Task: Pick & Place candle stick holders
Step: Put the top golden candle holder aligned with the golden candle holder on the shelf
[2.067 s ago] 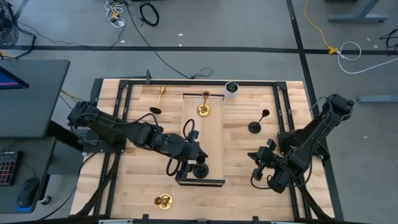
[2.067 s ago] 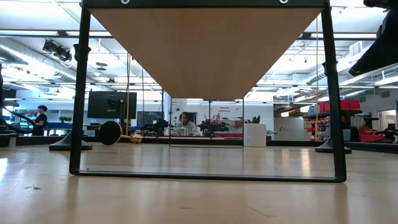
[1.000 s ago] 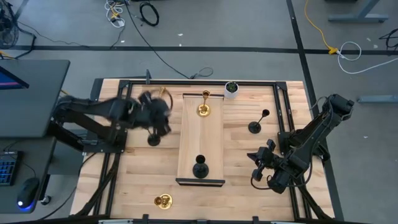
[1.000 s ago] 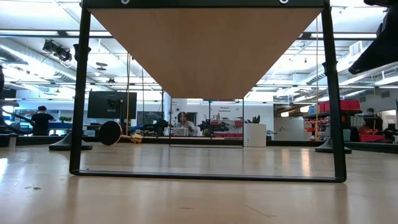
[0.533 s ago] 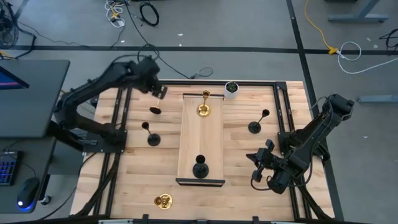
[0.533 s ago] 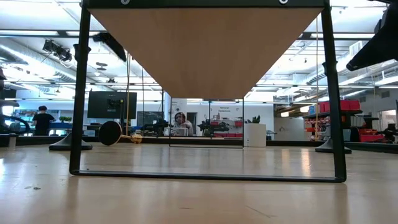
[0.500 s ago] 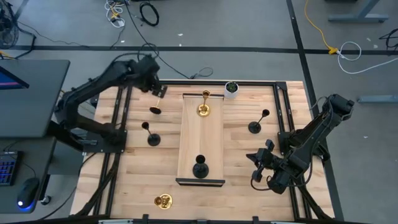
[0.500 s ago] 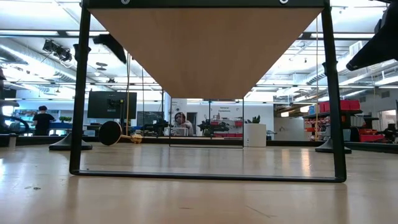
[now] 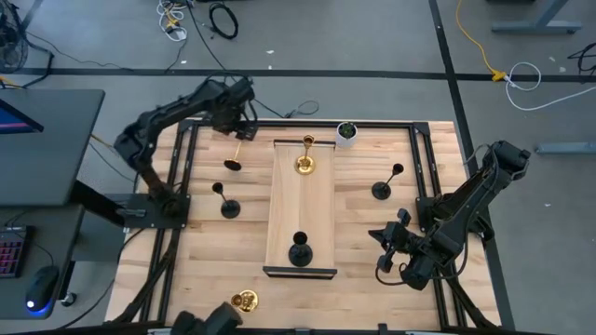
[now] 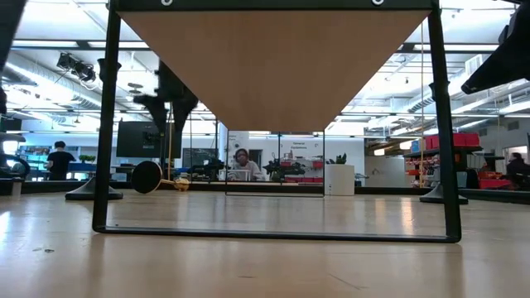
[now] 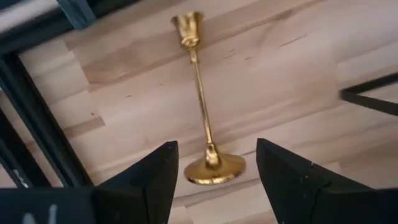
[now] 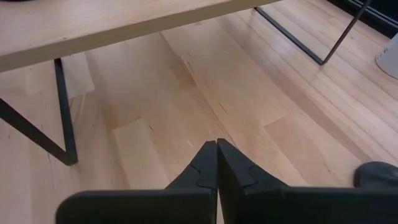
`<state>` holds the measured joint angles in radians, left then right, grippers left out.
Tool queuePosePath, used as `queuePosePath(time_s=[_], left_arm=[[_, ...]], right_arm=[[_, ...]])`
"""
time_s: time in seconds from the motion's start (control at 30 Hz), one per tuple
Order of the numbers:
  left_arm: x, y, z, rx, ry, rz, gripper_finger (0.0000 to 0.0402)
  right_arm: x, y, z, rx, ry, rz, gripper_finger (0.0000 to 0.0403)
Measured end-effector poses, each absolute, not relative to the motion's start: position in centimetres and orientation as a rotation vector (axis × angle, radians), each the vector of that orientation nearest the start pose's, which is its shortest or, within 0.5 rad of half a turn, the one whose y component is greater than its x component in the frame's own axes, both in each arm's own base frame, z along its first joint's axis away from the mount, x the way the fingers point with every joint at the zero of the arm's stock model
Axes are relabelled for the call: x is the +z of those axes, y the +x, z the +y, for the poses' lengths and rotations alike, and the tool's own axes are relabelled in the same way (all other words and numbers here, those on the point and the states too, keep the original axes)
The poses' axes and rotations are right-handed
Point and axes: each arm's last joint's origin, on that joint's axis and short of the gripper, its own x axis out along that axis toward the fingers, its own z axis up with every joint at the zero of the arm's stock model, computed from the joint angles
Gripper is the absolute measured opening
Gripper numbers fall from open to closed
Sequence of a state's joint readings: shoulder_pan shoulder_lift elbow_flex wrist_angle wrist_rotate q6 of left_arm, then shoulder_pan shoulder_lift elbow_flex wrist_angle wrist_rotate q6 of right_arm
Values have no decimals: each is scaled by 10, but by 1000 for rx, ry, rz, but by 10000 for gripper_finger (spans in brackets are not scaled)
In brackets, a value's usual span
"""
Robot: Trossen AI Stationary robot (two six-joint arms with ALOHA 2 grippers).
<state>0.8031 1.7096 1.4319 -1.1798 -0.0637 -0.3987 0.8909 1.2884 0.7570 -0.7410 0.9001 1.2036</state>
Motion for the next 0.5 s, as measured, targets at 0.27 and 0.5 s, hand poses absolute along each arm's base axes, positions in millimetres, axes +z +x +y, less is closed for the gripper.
queuePosePath(time_s=[0.27, 0.5], left_arm=[[224, 226, 247, 922, -945, 1358, 207], [211, 229, 252, 963, -919, 1410, 206]], right_arm=[[203, 152, 152, -437, 149, 624, 0], [203, 152, 152, -435, 144, 624, 0]])
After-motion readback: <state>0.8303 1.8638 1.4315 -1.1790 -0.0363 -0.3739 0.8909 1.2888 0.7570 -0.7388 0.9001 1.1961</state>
